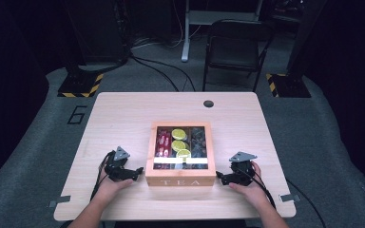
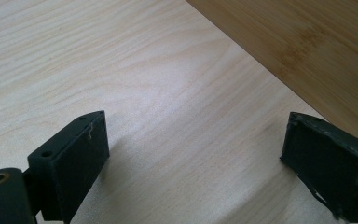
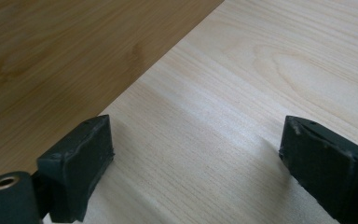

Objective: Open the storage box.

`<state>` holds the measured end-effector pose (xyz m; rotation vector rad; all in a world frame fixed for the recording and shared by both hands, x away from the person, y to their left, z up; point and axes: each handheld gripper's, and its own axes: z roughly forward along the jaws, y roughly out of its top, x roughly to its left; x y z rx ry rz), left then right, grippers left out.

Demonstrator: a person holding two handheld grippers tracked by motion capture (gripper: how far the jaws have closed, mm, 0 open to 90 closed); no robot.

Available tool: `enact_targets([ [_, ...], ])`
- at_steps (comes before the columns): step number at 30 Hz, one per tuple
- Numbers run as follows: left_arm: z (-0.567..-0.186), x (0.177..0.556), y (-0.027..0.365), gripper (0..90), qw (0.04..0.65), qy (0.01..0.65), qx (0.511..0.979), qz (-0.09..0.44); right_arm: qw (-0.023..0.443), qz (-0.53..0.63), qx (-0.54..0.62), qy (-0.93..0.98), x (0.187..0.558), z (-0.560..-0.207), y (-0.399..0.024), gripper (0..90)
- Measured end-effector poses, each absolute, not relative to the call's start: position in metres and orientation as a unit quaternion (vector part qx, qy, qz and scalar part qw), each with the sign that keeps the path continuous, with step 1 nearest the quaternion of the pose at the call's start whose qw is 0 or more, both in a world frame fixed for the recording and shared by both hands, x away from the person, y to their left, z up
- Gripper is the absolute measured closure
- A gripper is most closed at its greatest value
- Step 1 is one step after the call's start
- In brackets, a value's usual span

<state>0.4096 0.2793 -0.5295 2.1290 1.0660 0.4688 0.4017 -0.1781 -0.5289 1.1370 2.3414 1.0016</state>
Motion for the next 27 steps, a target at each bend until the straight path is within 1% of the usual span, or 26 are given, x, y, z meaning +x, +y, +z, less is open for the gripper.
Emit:
enact_targets([
  [23, -0.5297, 0.4089, 0.2797, 7.7, 0.353, 0.412, 0.821, 0.181, 0.178, 0.348, 0.415, 0.821, 0.4031, -0.5292, -0.1759, 5.1],
  [25, -0.5300, 0.4079, 0.2791, 8.1, 0.353, 0.414, 0.818, 0.186, 0.179, 0.349, 0.414, 0.822, 0.4031, -0.5288, -0.1759, 7.3],
  [27, -0.5287, 0.4070, 0.2782, 8.2, 0.350, 0.415, 0.820, 0.181, 0.177, 0.349, 0.414, 0.822, 0.4026, -0.5272, -0.1760, 13.6],
])
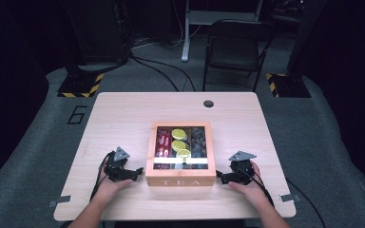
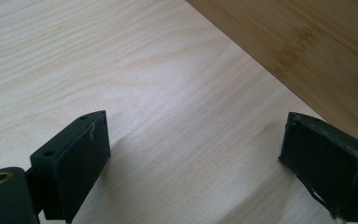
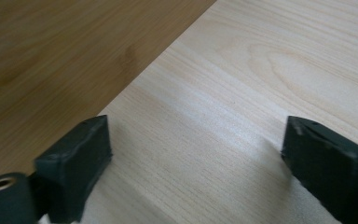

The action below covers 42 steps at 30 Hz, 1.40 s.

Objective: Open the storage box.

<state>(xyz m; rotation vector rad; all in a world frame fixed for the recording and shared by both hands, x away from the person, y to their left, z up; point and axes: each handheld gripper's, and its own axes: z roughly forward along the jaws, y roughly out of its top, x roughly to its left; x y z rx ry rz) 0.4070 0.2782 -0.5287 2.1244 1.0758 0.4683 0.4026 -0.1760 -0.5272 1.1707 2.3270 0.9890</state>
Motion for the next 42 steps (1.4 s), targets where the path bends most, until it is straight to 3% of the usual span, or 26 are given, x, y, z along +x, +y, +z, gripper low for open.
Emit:
enact_targets([
  [10, -0.522, 0.405, 0.281, 28.3, 0.355, 0.417, 0.821, 0.158, 0.170, 0.327, 0.427, 0.826, 0.402, -0.518, -0.176, 27.4],
  [15, -0.520, 0.404, 0.280, 32.9, 0.353, 0.414, 0.824, 0.155, 0.177, 0.326, 0.426, 0.825, 0.400, -0.514, -0.175, 31.8],
  [42, -0.497, 0.394, 0.280, 38.9, 0.384, 0.427, 0.801, 0.168, 0.185, 0.355, 0.399, 0.825, 0.384, -0.493, -0.173, 37.4],
])
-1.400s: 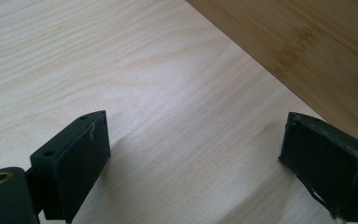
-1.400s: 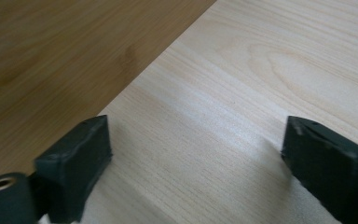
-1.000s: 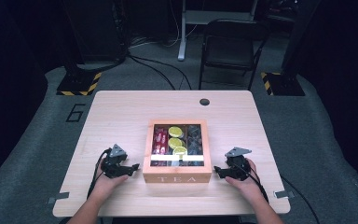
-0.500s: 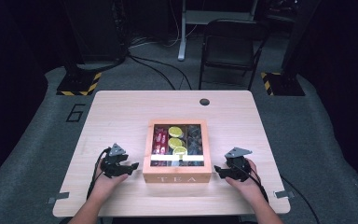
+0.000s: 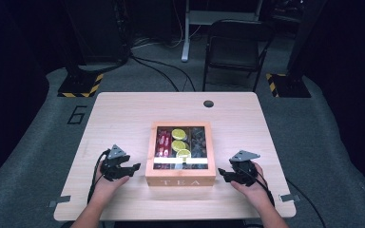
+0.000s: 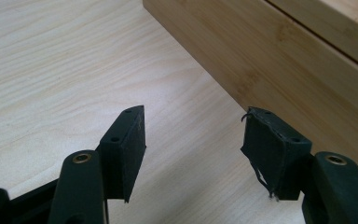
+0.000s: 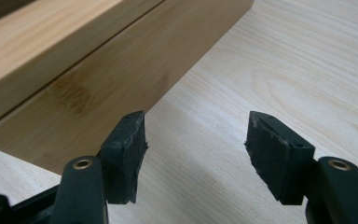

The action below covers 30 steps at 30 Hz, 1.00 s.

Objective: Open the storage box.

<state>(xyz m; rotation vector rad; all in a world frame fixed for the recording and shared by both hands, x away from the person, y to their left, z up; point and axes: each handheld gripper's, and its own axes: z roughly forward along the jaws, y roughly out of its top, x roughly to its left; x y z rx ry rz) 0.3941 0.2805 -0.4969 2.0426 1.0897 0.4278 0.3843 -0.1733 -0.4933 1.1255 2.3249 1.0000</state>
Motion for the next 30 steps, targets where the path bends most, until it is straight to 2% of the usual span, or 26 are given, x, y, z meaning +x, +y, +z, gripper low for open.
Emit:
enact_targets([
  [10, -0.489, 0.387, 0.278, 40.0, 0.402, 0.432, 0.789, 0.172, 0.177, 0.364, 0.394, 0.825, 0.380, -0.486, -0.177, 41.5],
  [30, -0.472, 0.370, 0.269, 42.1, 0.421, 0.405, 0.792, 0.176, 0.164, 0.409, 0.395, 0.806, 0.366, -0.466, -0.177, 46.7],
])
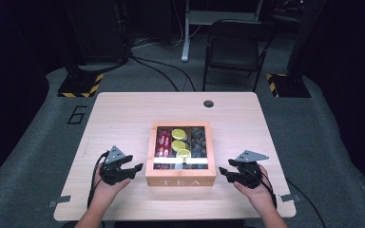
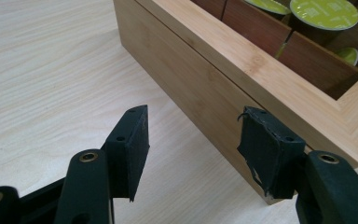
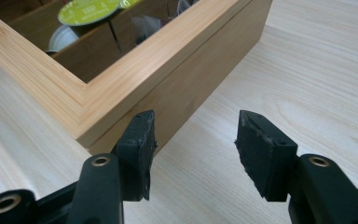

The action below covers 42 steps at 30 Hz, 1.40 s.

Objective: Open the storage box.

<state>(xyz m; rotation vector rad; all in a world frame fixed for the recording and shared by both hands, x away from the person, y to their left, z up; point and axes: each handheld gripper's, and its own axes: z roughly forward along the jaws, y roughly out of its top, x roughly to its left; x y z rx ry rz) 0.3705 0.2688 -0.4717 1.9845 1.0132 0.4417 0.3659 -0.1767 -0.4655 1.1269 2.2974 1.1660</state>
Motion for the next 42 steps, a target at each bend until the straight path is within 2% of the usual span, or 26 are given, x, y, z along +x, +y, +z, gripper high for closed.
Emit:
enact_targets([
  [11, -0.463, 0.362, 0.272, 41.1, 0.448, 0.403, 0.780, 0.168, 0.172, 0.423, 0.385, 0.802, 0.353, -0.450, -0.177, 46.6],
  [26, -0.455, 0.341, 0.259, 37.3, 0.459, 0.366, 0.790, 0.175, 0.166, 0.444, 0.341, 0.812, 0.334, -0.445, -0.159, 40.4],
  [42, -0.464, 0.335, 0.242, 40.5, 0.455, 0.342, 0.809, 0.147, 0.152, 0.420, 0.323, 0.834, 0.335, -0.461, -0.143, 46.6],
])
